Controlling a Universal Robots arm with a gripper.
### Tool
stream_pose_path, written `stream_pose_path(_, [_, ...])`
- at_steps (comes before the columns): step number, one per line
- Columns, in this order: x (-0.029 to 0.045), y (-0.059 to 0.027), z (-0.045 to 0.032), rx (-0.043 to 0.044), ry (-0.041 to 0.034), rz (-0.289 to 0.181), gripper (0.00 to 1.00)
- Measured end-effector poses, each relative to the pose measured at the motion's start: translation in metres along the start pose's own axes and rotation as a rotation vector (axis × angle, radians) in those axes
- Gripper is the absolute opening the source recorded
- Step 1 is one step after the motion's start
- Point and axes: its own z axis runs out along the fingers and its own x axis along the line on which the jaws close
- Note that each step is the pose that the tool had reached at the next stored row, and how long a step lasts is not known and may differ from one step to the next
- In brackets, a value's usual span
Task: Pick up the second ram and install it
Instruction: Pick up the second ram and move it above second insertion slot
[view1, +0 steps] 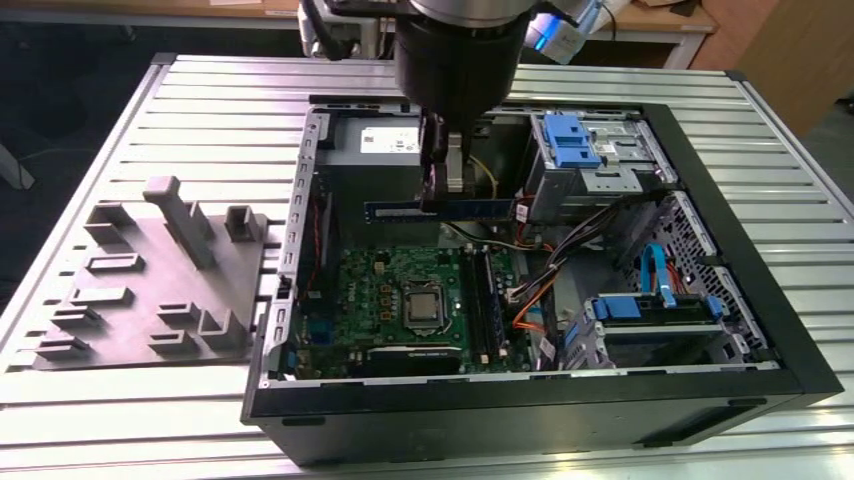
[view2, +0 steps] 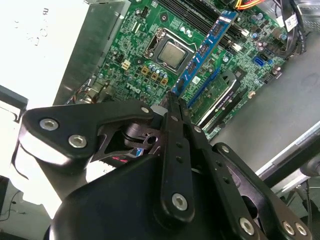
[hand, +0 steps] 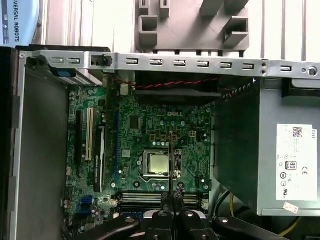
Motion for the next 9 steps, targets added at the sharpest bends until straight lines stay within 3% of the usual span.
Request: stream_pose_path(9, [0.0006, -0.0006, 0.0164, 0.0, -0.0001, 0.0, 0.12])
